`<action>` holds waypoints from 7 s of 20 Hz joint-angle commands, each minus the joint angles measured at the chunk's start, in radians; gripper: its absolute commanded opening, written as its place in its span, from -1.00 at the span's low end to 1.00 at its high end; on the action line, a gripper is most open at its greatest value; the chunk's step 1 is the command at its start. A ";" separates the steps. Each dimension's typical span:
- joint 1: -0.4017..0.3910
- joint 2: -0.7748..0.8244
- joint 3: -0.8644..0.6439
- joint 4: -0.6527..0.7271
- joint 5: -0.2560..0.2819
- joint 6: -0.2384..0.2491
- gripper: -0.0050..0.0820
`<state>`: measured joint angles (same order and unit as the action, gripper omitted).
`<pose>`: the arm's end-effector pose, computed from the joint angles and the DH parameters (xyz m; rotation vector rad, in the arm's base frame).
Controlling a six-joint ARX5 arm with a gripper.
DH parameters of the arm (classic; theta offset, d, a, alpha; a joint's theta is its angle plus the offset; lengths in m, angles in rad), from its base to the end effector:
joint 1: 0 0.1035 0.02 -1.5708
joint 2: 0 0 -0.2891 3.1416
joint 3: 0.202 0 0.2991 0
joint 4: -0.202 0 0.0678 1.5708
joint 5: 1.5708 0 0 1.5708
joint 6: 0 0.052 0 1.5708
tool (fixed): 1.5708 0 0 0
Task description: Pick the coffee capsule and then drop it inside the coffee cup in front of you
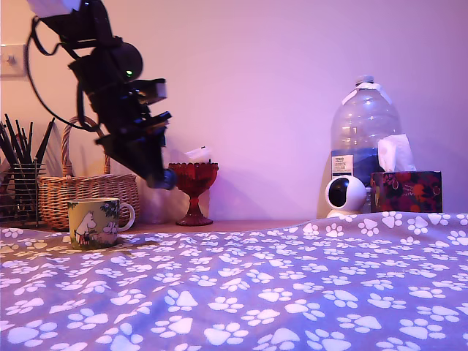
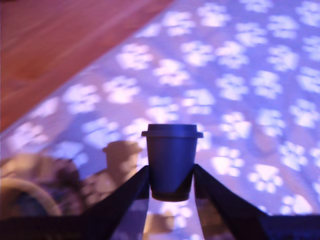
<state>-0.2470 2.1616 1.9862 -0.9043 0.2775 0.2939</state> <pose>0.5159 -0.1448 0.2477 0.2417 1.0130 -0.6285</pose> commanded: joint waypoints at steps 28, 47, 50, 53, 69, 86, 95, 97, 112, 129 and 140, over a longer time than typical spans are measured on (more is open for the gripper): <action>0.160 -0.073 0.006 -0.015 -0.155 -0.187 -0.39; 0.163 0.066 0.005 0.009 -0.156 -0.193 -0.39; 0.164 0.070 0.005 0.004 -0.164 -0.193 -0.39; 0.164 0.070 0.005 -0.013 -0.167 -0.192 -0.39; 0.167 0.070 0.006 -0.013 -0.167 -0.189 -0.39; 0.175 0.069 0.006 -0.063 -0.174 -0.182 0.76; 0.172 -0.004 0.006 -0.072 -0.163 -0.190 -0.93; 0.172 -0.035 0.006 -0.047 -0.150 -0.203 -0.93; 0.172 -0.295 -0.006 -0.024 -0.144 -0.218 -0.93; 0.190 -0.864 -0.890 0.458 -0.129 -0.269 -0.93; 0.252 -1.276 -1.537 0.893 -0.129 -0.314 -0.93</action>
<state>0.0025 0.9150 0.4885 -0.0429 0.1482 -0.0143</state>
